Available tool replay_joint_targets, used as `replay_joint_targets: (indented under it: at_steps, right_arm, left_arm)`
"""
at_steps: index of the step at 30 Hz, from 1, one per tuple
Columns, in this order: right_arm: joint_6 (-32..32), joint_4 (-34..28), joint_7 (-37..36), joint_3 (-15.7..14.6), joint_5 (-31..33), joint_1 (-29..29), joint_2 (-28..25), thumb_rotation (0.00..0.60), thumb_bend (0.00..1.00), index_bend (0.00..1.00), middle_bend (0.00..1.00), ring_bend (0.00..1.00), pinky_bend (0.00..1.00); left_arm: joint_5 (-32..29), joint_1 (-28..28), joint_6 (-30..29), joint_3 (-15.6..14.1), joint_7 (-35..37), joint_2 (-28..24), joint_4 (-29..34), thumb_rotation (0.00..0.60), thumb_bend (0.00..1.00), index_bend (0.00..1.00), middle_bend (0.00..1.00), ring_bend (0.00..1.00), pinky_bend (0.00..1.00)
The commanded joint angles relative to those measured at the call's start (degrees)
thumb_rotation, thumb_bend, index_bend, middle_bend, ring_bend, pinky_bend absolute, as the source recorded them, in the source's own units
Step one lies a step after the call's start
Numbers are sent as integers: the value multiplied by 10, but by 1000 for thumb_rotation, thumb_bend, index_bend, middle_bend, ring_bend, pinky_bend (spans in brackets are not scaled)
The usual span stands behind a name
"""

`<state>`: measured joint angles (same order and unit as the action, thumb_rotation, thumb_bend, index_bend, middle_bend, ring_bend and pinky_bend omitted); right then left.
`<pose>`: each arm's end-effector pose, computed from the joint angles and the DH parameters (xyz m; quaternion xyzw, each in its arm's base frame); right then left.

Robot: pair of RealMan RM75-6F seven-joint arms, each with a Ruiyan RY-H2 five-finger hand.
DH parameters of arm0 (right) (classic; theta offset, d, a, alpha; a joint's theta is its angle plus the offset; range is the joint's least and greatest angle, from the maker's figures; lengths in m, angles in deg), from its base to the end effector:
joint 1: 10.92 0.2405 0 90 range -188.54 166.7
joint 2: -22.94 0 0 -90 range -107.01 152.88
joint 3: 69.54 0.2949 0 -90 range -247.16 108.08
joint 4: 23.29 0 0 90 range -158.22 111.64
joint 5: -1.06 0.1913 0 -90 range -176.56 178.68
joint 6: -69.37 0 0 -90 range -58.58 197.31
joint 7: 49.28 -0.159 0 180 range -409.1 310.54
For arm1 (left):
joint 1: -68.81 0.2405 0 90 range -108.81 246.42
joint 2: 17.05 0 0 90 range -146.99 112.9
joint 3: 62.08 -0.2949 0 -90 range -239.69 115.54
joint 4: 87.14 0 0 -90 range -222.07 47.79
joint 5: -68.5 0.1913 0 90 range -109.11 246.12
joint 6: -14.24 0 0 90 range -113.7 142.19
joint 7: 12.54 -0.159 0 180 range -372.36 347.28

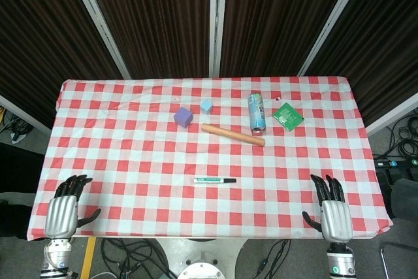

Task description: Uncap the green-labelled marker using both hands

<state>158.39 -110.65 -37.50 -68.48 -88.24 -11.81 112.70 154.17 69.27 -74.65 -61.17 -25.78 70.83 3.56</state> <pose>-0.3091 -0.1577 0.0510 0.5529 -0.4397 0.4246 0.5663 -0.3127 0.1591 0.0599 -0.5414 -0.4558 -0.4084 0.5765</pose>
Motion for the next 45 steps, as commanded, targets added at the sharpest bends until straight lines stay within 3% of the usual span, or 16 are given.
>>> replay_joint_targets:
  at_steps: [1,12,18,23,27,31,38,45]
  right_arm:
    - [1,0,-1,-1,-1,-1,0,600,51,99,146,0,0]
    - [7,-10,-3,8,5,0,-8,600,51,99,146,0,0]
    - [6,-26,12,16,3,7,-21,600,51,98,146,0,0]
    - [0,-42,27,22,9,12,-30,600,51,99,147,0,0]
    - [-10,-46,35,25,18,17,-30,600,51,99,146,0,0]
    - [-17,-47,35,30,30,21,-30,600,51,99,146,0,0]
    - [-27,-56,42,43,42,33,-39,600,51,99,145,0,0]
    - [-35,-53,45,45,50,40,-34,600,52,99,146,0,0]
  left_arm:
    - [0,0,0,0,-1,0,1,600,126,231,188,120,179]
    - [8,-20,13,12,-20,-16,29,600,126,231,188,120,183]
    - [5,-60,63,25,-62,-31,71,600,126,231,188,120,197]
    - [-25,-115,140,48,-122,-27,130,600,129,238,191,122,209]
    - [-77,-182,218,88,-181,-2,167,600,129,252,224,148,249]
    - [-170,-251,264,127,-284,52,173,600,168,271,294,218,301]
    - [-334,-350,278,158,-406,148,143,600,202,313,343,295,366]
    - [-469,-439,251,184,-487,226,84,600,221,370,439,371,442]
